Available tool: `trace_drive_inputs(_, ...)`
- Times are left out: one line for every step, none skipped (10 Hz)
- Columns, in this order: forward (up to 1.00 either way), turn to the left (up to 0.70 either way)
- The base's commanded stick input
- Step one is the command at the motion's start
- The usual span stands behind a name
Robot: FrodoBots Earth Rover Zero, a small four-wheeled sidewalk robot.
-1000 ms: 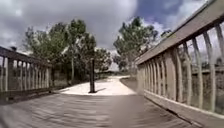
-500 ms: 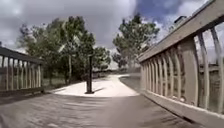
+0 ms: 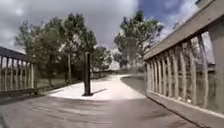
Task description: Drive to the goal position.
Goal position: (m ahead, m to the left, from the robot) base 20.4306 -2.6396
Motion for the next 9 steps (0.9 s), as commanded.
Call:
trace_drive_inputs(0.69, 0.06)
trace_drive_inputs(0.69, 0.14)
trace_drive_inputs(0.69, 0.14)
trace_drive_inputs(0.69, 0.1)
trace_drive_inputs(0.69, 0.01)
trace_drive_inputs(0.69, 0.01)
trace_drive_inputs(0.69, 0.01)
trace_drive_inputs(0.69, 0.01)
trace_drive_inputs(0.69, 0.01)
